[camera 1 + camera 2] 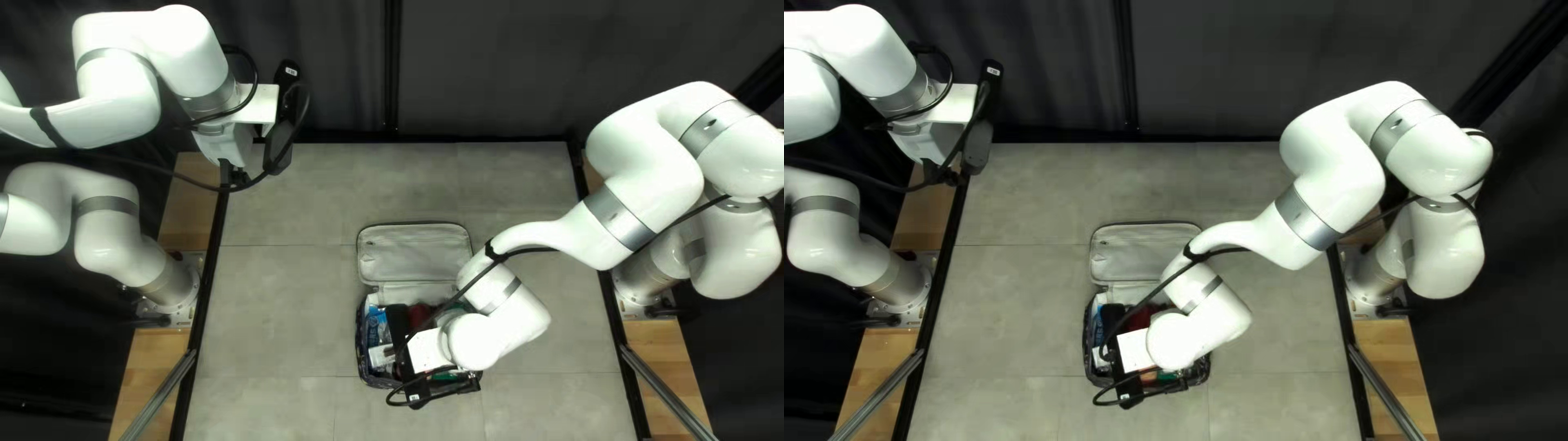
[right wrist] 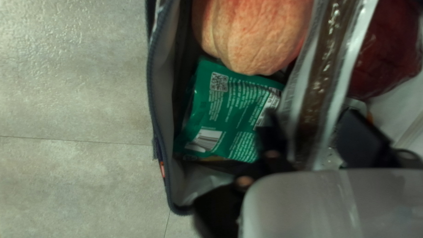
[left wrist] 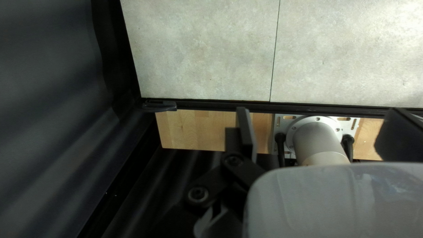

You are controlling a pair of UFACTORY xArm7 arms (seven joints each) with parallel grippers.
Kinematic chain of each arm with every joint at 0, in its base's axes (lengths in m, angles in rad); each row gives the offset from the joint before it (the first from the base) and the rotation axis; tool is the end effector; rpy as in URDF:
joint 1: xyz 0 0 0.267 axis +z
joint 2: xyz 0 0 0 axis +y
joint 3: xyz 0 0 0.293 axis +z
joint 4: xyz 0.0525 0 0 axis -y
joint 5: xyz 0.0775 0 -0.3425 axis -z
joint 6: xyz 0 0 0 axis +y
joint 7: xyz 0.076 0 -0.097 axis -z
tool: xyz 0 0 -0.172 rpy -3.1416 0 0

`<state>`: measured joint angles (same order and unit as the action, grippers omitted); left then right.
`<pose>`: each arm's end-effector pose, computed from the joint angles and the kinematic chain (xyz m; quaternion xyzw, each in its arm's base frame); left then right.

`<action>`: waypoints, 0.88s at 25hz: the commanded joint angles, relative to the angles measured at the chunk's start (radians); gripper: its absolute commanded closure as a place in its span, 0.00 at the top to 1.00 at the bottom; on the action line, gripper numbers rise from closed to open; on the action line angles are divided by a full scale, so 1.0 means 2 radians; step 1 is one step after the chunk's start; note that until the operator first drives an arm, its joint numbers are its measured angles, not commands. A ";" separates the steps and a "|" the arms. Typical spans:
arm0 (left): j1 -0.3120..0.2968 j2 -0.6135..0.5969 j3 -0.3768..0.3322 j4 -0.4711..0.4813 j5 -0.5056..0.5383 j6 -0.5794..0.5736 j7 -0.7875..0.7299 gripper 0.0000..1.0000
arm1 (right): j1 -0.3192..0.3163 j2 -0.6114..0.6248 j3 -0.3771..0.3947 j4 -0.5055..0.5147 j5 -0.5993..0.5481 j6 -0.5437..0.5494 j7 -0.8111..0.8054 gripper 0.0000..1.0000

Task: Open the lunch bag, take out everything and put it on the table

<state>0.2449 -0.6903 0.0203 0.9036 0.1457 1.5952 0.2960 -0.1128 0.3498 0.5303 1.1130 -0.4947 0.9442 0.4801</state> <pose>0.2506 0.1085 0.3450 -0.9977 0.0160 0.0189 0.0636 0.4743 0.1412 0.0768 0.9863 0.1179 -0.0036 0.1156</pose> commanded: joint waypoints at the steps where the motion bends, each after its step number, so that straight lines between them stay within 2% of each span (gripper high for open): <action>1: 0.000 0.000 0.000 0.000 0.000 0.000 0.000 1.00 | 0.000 -0.026 0.009 0.012 0.008 0.030 -0.027 0.00; 3: 0.000 0.000 0.000 0.000 0.000 0.000 0.000 1.00 | -0.003 -0.053 0.014 0.018 0.017 0.052 -0.047 0.00; 9: 0.000 0.000 0.000 0.000 0.000 0.000 0.000 1.00 | -0.007 -0.074 0.011 0.042 0.013 0.085 -0.074 0.00; 14: 0.000 0.000 0.000 0.000 0.000 0.000 0.000 1.00 | -0.048 -0.129 -0.013 -0.006 0.031 0.054 -0.108 0.00; 17: 0.000 0.000 0.000 0.000 0.000 0.000 0.000 1.00 | -0.079 -0.161 -0.040 -0.044 0.036 0.021 -0.135 0.00; 22: 0.000 0.000 0.000 0.000 0.000 0.000 0.000 1.00 | -0.119 -0.159 -0.078 -0.059 0.031 -0.018 -0.173 0.00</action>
<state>0.2449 -0.6903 0.0203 0.9036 0.1457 1.5952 0.2960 -0.3095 0.0226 0.4133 1.0008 -0.4251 0.9439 0.1757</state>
